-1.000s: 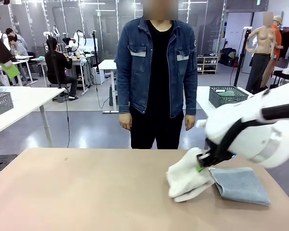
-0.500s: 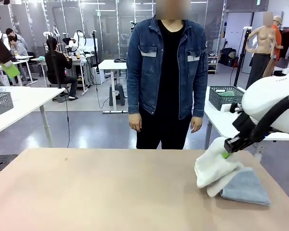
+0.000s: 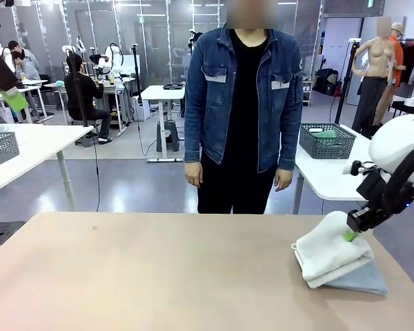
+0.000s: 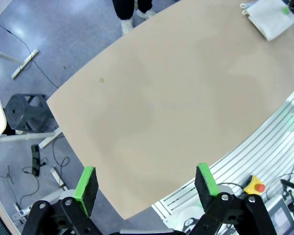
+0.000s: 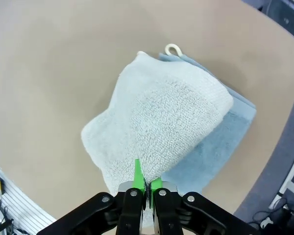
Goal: Fold the towels and place them in the basket.
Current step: Stack the folded Towel with hook on the right side of the table.
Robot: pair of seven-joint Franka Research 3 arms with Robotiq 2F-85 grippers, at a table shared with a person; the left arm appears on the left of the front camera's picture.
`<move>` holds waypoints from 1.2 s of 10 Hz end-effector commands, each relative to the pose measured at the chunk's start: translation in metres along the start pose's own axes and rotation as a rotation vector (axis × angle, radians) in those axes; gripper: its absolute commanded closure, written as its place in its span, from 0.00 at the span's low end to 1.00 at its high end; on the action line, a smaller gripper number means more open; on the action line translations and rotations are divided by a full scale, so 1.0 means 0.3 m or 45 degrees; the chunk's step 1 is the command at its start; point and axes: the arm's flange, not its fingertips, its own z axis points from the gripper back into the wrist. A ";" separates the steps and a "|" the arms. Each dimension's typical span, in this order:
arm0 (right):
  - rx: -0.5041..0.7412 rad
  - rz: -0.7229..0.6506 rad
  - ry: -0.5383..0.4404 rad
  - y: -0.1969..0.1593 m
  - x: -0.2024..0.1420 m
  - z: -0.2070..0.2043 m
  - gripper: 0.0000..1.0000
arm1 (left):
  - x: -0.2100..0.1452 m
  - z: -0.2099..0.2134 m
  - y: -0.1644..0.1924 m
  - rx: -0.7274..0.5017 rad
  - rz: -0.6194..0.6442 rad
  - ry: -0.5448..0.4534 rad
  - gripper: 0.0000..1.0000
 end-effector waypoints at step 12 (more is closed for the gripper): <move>-0.147 -0.007 0.059 -0.048 -0.015 -0.023 0.00 | -0.003 0.009 -0.003 -0.006 0.013 0.015 0.00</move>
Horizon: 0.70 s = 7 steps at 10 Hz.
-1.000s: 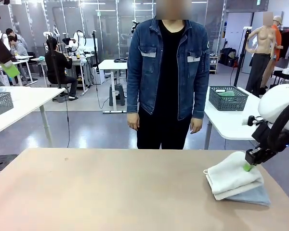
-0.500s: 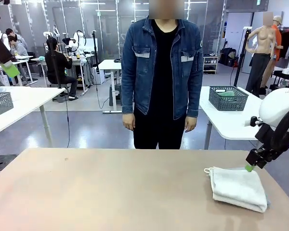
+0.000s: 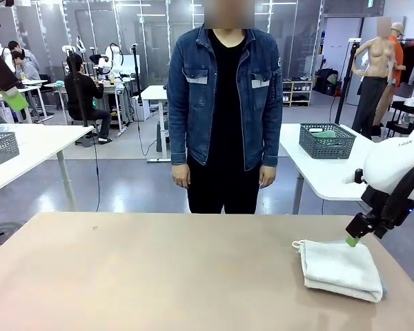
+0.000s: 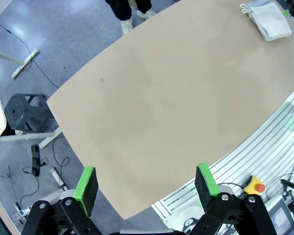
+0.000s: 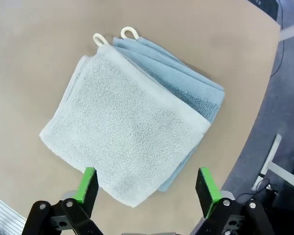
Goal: Fold the towels and place them in the basket.
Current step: Stack the folded Towel with hook on the right side of the table.
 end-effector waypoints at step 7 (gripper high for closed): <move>0.048 0.018 -0.003 -0.014 -0.003 0.013 0.00 | -0.003 0.009 -0.003 -0.006 0.013 0.015 0.00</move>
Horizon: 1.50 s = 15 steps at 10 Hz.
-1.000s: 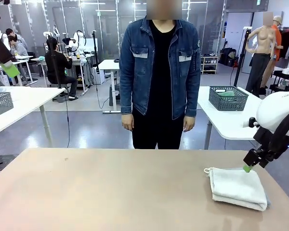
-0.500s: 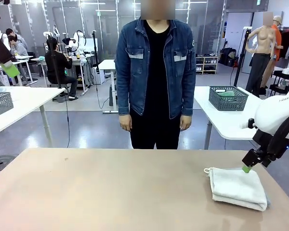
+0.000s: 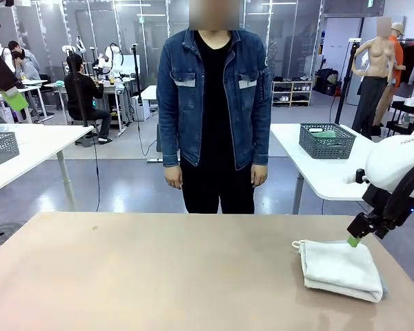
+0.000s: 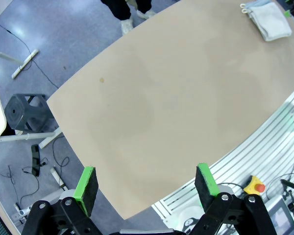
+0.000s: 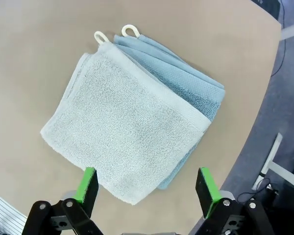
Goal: Fold the towels and place them in the basket.
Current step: Stack the folded Towel with hook on the right side of the table.
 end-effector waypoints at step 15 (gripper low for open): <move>0.029 0.222 -0.188 0.677 -0.295 1.213 0.00 | -0.003 0.009 -0.003 -0.006 0.013 0.015 0.00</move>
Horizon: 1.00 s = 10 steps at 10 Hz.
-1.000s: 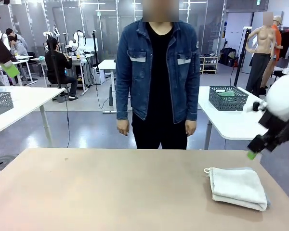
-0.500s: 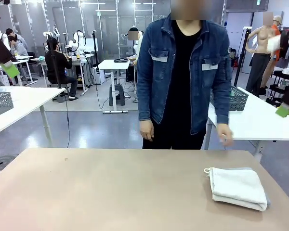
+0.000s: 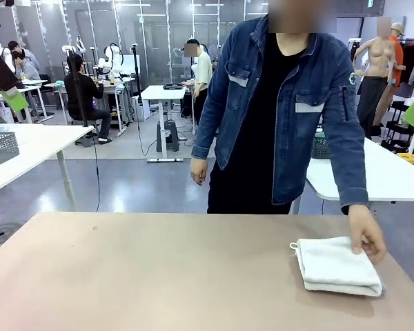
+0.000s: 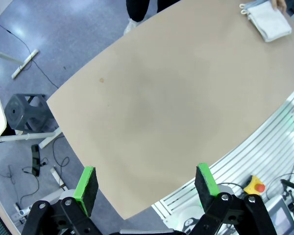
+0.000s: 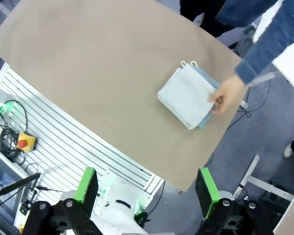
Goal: Fold the towels and place them in the basket.
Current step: Stack the folded Towel with hook on the right side of the table.
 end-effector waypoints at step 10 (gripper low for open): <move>0.013 -0.004 0.008 0.022 -0.006 -0.015 0.00 | -0.004 0.009 -0.003 -0.006 0.013 0.015 0.00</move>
